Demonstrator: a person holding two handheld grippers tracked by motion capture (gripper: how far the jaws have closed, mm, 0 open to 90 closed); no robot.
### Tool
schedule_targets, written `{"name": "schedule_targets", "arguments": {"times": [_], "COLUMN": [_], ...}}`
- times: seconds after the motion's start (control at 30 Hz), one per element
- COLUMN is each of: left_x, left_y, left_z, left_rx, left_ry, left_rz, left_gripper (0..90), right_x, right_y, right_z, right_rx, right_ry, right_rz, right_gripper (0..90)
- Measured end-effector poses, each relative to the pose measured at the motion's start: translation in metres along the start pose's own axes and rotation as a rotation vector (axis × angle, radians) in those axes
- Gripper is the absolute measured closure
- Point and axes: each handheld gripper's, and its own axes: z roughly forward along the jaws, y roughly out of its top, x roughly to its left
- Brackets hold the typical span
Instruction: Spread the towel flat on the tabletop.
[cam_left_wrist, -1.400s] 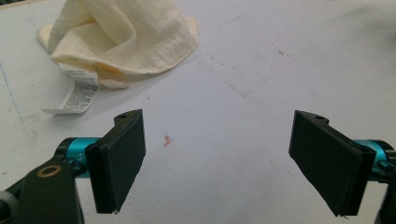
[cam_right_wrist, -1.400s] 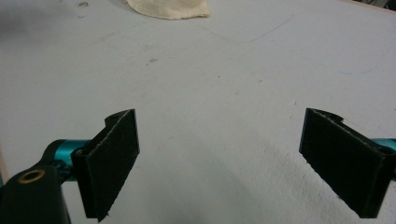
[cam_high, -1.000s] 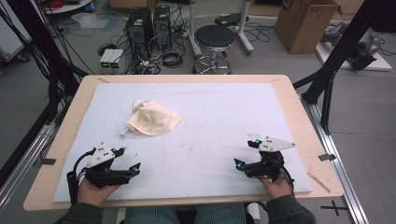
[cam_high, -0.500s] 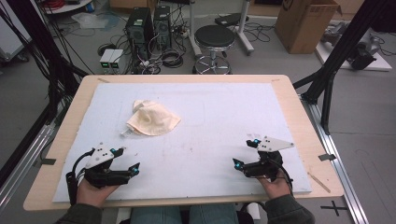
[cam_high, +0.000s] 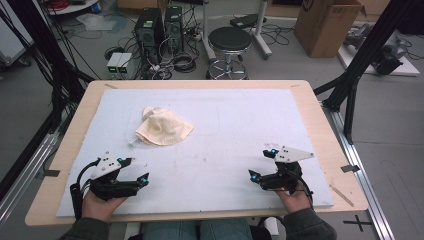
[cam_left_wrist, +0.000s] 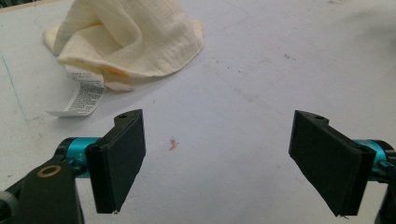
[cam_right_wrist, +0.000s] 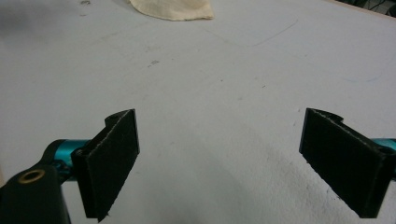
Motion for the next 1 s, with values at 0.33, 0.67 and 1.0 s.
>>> {"name": "schedule_targets", "arguments": {"times": [0.33, 0.67, 1.0], "left_x": [0.002, 0.015, 0.030], "left_y": [0.013, 0.030, 0.059], "left_z": [0.006, 0.019, 0.042], "left_rx": [0.002, 0.033, 0.023], "left_ry": [0.003, -0.011, 0.022], "left_rz": [0.012, -0.008, -0.024], "left_gripper": [19.3, 19.5, 21.2], "right_x": [0.000, -0.002, -0.005], "right_y": [0.000, 0.000, 0.000], "right_z": [-0.004, -0.007, -0.009], "right_rx": [-0.004, -0.010, -0.023], "right_ry": [-0.008, -0.015, -0.019], "right_rz": [-0.002, -0.009, 0.003], "right_gripper": [11.4, 11.4, 11.4]}}
